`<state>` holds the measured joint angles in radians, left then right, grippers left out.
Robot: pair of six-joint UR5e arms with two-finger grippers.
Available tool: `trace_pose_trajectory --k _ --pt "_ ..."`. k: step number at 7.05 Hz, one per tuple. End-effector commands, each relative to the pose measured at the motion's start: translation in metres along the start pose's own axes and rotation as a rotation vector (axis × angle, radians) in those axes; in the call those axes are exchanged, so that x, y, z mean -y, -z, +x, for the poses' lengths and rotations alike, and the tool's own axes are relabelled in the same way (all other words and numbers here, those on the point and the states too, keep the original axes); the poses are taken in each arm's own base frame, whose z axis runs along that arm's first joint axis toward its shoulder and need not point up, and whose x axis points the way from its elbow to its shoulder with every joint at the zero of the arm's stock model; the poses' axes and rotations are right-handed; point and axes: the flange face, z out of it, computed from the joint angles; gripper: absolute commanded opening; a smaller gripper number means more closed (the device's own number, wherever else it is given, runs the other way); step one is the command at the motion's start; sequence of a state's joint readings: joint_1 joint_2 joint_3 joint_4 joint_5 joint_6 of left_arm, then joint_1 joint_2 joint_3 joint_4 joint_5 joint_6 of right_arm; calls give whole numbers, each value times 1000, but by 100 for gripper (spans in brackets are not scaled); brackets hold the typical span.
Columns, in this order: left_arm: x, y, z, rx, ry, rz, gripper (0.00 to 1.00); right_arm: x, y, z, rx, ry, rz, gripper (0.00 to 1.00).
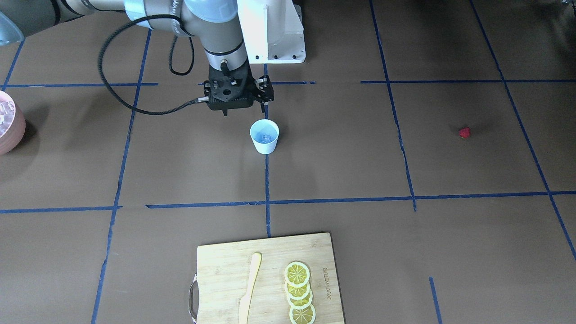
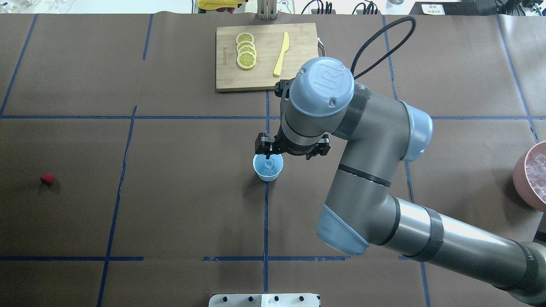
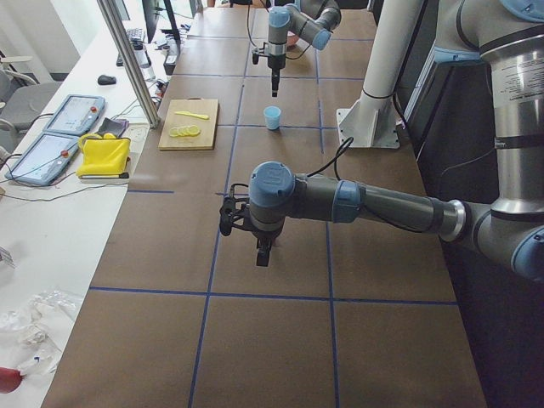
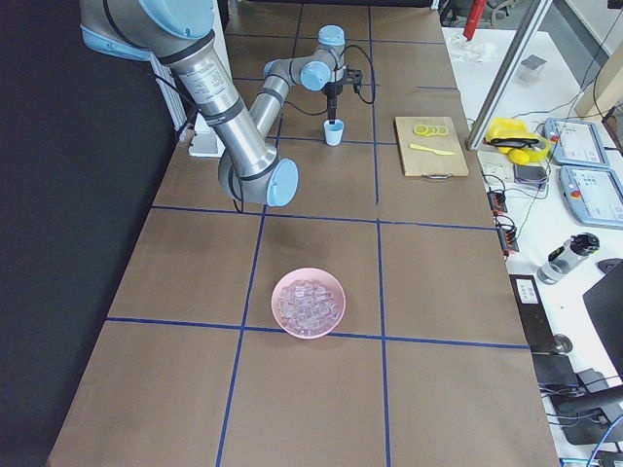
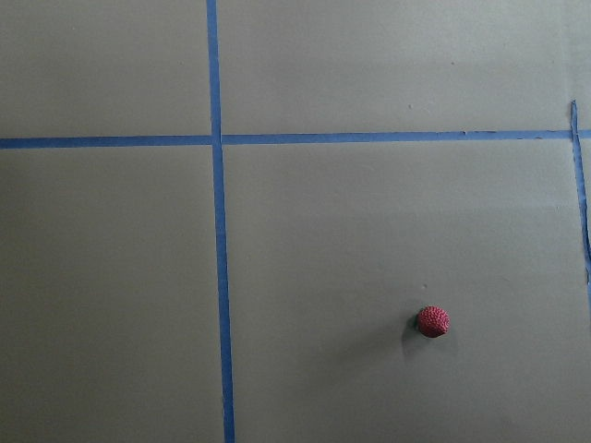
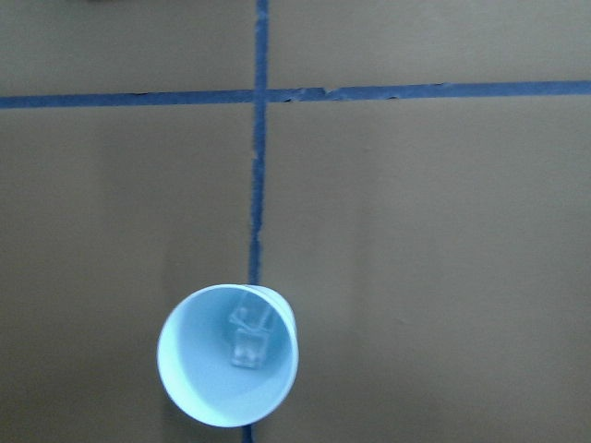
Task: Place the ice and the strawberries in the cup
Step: 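Open the right gripper to drop the ice cube into the cup, then withdraw the right gripper back toward the pink bowl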
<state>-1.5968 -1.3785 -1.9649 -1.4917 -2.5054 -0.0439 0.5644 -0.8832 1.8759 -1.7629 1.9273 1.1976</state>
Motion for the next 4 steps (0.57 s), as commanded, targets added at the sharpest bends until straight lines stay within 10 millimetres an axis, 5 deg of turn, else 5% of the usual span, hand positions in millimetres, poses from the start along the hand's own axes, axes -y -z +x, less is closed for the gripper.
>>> trace_pose_trajectory --k 1,2,4 --pt "9 -29 37 -3 27 -42 100 11 49 71 -91 10 23 99" --pt "12 -38 58 46 24 -18 100 20 67 99 -101 88 45 99" --pt "7 -63 100 56 95 -53 100 52 86 206 -125 172 3 99"
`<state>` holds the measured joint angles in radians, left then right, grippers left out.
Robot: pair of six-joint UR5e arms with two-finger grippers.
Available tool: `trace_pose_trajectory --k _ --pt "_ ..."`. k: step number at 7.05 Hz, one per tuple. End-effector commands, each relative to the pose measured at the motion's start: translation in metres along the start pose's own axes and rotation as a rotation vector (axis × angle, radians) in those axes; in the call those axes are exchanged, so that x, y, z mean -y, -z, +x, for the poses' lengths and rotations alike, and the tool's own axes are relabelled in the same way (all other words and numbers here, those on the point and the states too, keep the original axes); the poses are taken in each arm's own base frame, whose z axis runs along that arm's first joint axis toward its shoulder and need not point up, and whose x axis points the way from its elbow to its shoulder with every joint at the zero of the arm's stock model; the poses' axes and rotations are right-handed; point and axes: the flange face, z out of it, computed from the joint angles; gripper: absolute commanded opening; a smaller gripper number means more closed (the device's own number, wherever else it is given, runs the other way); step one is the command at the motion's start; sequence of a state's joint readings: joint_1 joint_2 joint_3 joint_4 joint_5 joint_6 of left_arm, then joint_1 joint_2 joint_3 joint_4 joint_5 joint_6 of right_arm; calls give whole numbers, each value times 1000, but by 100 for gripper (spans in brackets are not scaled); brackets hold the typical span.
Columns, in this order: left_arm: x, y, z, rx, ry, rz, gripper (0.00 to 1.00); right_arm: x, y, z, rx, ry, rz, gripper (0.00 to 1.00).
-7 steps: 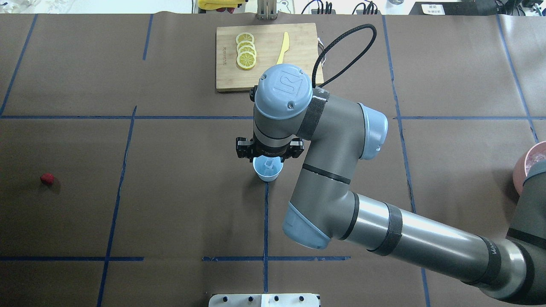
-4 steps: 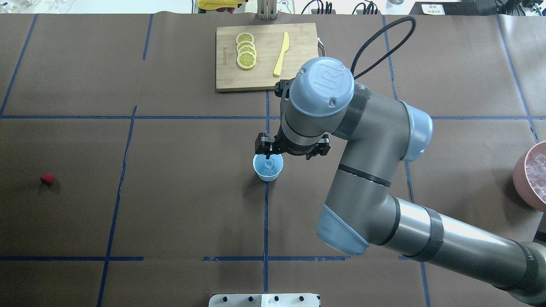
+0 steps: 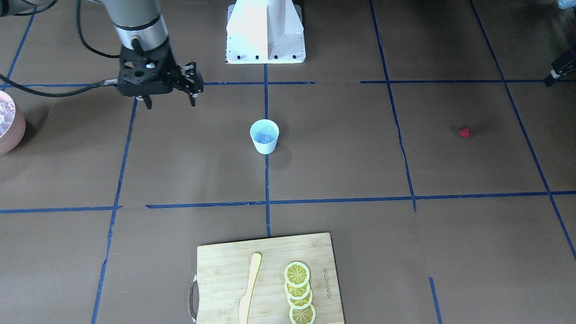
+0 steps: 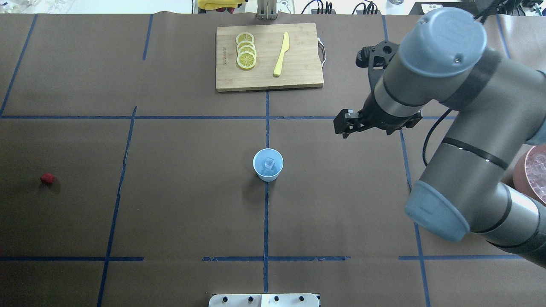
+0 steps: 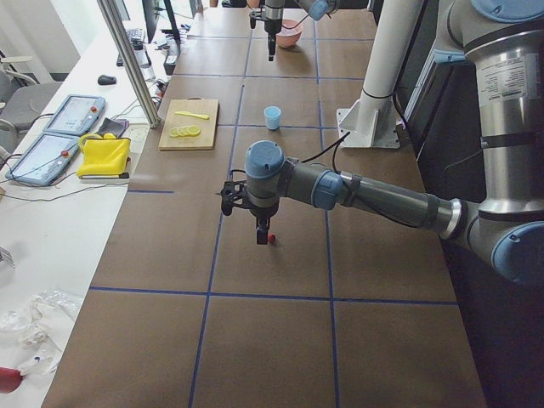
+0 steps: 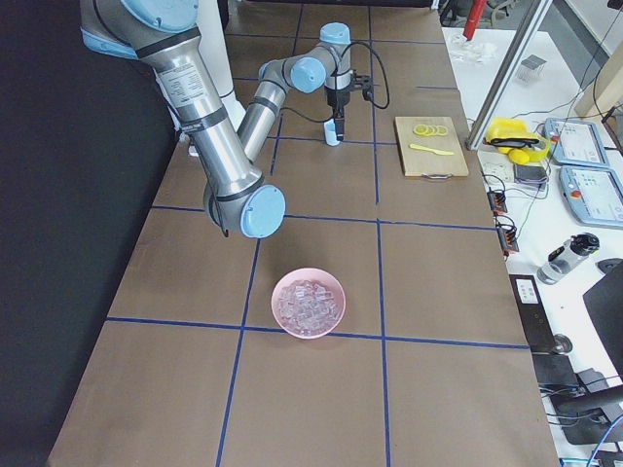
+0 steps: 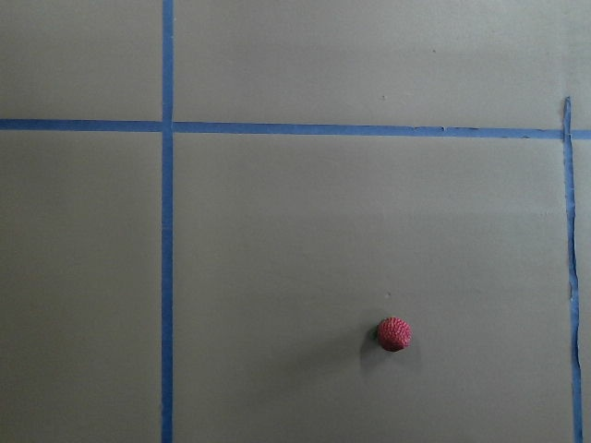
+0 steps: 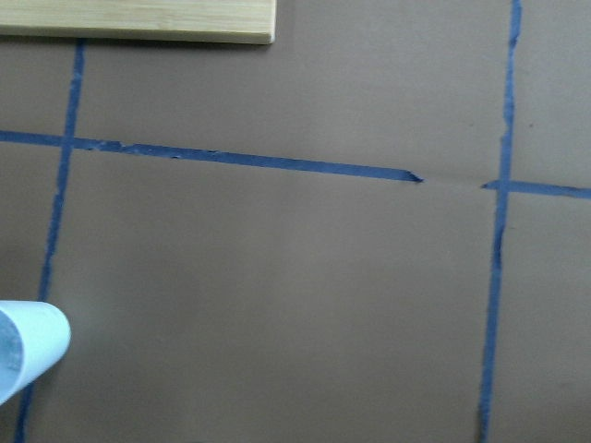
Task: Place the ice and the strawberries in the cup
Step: 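Withdraw the right gripper back toward the pink bowl, then lower the left gripper onto the red strawberry and grasp it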
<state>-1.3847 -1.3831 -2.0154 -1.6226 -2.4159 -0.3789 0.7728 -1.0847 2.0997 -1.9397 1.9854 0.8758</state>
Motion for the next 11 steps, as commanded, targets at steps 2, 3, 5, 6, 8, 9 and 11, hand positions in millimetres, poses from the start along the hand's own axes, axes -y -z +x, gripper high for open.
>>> trace_pose_trajectory --k 2,3,5,6,8,9,11 --pt "-16 -61 71 30 90 2 100 26 19 185 -47 98 -41 99" --pt "-29 -87 81 36 99 8 100 28 29 249 -33 124 -48 99" --pt "-29 -136 64 42 79 38 100 33 34 352 -38 172 -68 99" --pt "-27 -151 58 31 87 42 100 21 28 374 -41 155 -85 99" --pt "-29 -179 71 66 72 55 100 -4 -4 423 -20 164 -44 99" --pt "-22 -191 70 74 74 48 100 -6 -19 452 39 149 -14 99" --pt "-26 -207 65 84 70 30 100 -16 -26 466 41 128 -22 99"
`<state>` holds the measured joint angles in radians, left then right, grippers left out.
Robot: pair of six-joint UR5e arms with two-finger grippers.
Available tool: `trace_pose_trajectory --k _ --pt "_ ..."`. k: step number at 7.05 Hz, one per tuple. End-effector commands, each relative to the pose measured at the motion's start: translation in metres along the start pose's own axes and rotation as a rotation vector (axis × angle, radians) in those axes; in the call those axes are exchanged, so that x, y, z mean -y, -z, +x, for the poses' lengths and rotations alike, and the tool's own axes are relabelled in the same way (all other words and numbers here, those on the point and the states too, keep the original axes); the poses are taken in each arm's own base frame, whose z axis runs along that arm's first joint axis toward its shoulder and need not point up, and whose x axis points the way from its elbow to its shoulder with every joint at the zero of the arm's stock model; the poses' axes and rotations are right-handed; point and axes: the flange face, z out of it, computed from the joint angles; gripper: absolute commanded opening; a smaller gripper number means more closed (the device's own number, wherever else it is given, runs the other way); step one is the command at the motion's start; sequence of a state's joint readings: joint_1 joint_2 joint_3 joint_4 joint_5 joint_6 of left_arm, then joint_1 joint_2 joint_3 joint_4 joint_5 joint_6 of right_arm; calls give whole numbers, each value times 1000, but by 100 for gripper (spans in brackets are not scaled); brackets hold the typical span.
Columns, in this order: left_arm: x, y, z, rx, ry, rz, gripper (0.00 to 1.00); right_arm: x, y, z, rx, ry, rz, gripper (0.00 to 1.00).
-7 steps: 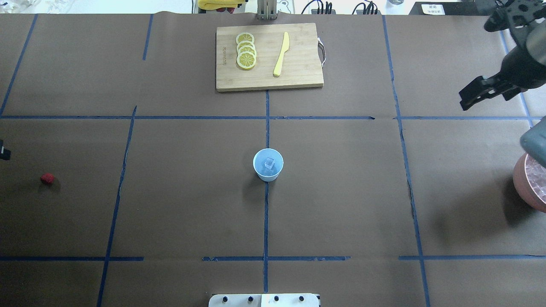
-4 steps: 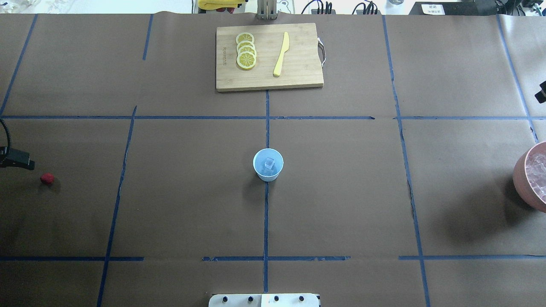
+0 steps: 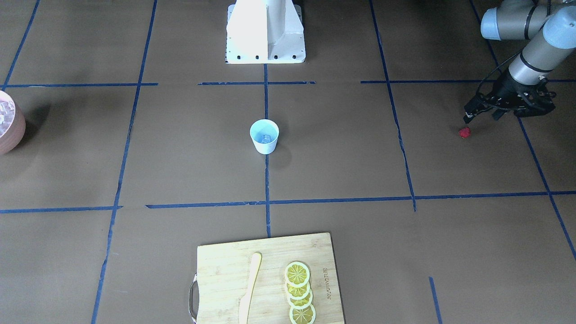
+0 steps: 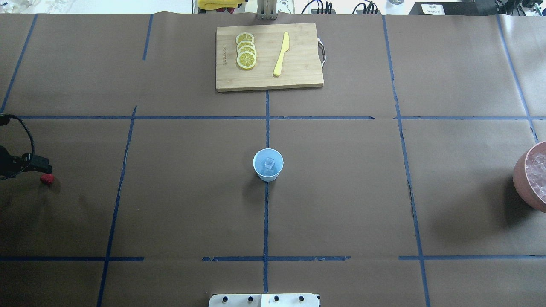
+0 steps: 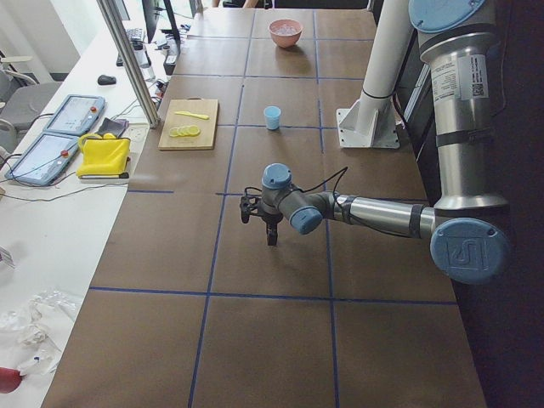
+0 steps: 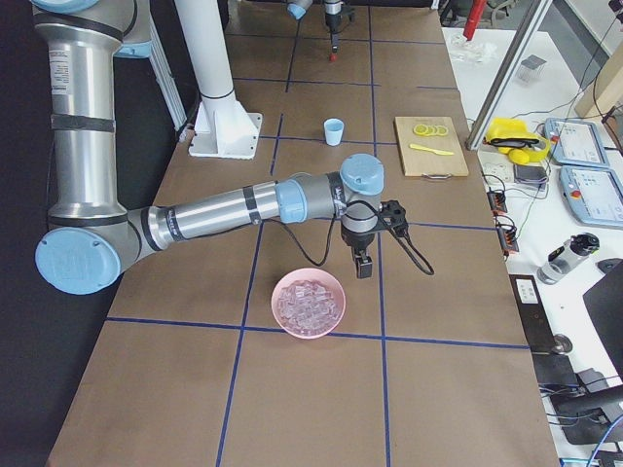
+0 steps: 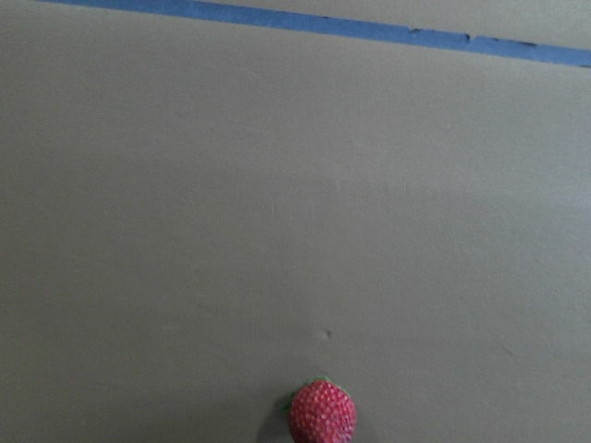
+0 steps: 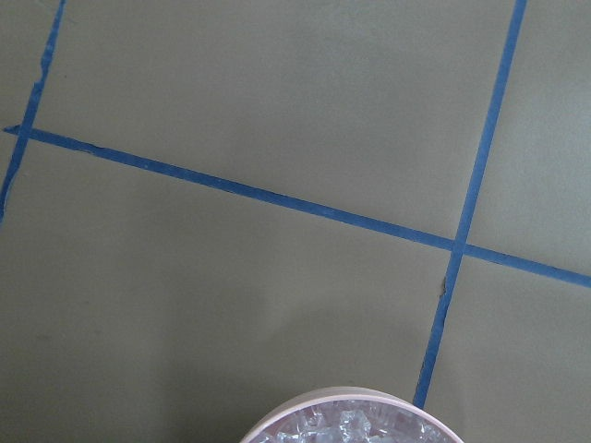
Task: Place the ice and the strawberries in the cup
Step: 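Lower the left gripper onto the red strawberry and grasp it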
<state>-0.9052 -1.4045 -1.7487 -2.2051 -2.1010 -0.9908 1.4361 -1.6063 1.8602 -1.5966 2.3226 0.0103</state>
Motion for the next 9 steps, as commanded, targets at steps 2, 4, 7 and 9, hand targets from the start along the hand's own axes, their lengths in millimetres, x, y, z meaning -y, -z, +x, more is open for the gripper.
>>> trace_pose_trajectory --k 2,4,7,9 --pt "9 -20 10 3 -11 -1 100 -9 -8 11 9 -20 -6 99" --pt "7 -23 12 3 -9 -7 100 -9 -8 11 12 -20 -6 99" --pt "1 -28 13 8 -12 -22 99 -7 -7 10 12 -19 -3 99" --pt "0 -29 14 7 1 -25 88 -6 -6 9 12 -17 0 99"
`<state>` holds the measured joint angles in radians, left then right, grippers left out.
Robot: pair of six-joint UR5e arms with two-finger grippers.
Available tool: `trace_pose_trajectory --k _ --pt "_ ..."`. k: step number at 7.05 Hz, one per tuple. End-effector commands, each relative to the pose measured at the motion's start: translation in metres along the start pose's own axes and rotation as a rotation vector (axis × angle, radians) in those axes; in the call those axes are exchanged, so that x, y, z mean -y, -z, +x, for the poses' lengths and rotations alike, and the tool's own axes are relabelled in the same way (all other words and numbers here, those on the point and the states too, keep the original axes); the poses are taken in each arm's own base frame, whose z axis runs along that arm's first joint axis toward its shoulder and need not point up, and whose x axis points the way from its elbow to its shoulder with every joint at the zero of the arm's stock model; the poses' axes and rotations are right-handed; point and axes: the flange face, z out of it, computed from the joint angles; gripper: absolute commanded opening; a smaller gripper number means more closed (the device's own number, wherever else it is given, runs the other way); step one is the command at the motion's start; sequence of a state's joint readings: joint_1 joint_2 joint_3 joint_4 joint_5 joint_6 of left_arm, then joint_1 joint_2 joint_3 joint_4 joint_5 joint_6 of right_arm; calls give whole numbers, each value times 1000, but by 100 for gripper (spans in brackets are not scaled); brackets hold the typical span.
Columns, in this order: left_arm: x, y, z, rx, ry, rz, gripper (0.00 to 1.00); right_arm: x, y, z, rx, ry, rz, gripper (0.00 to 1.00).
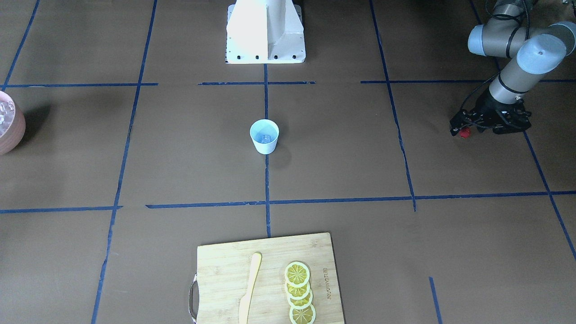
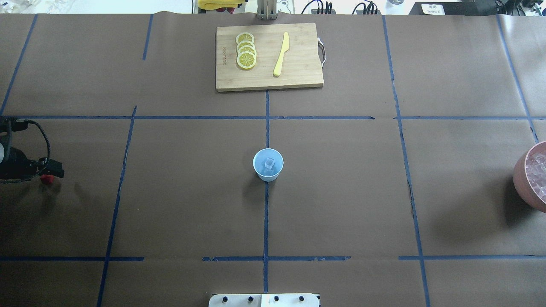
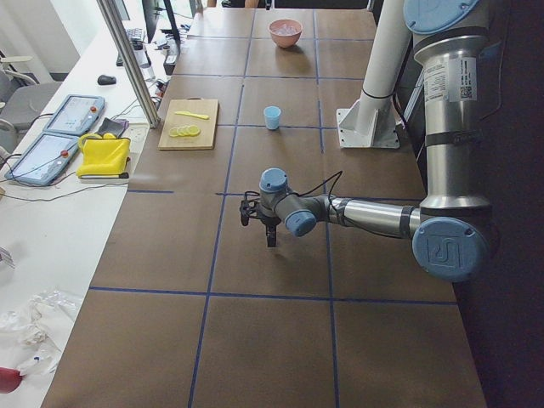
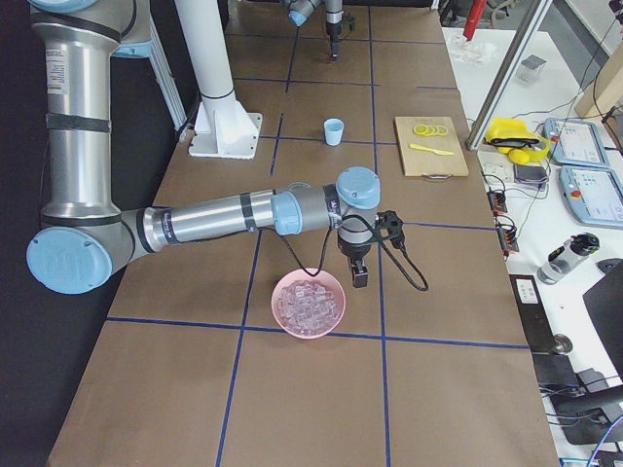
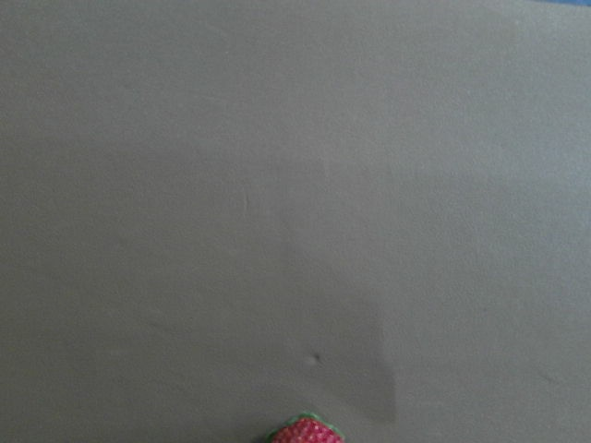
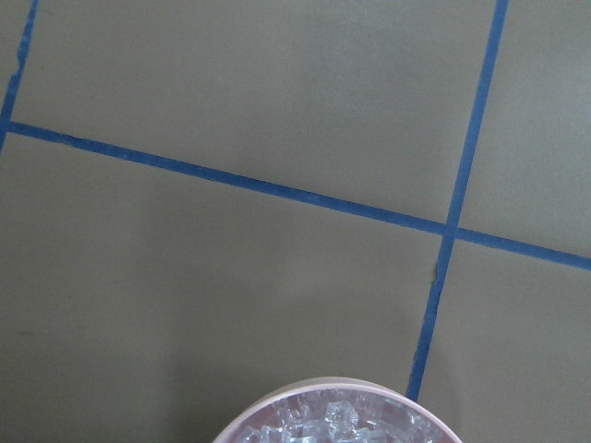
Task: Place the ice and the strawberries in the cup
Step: 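Lower the left gripper onto the red strawberry and grasp it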
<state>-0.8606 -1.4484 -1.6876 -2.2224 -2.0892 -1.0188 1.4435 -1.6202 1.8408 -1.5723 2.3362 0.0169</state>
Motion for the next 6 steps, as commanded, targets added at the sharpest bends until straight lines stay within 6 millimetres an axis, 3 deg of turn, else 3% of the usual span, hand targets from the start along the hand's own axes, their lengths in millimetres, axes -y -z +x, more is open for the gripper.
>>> trace_pose_trajectory --k 1,3,5,6 --pt "-1 -3 -2 7 8 -5 85 2 1 -1 0 2 2 99" --pt "-3 -5 -7 14 14 -9 62 1 1 -1 5 2 2 99" --pt "-3 -3 -6 11 11 -4 19 2 3 -4 14 6 5 99" --pt "-2 3 -1 -2 14 -1 6 2 4 -5 14 10 9 99"
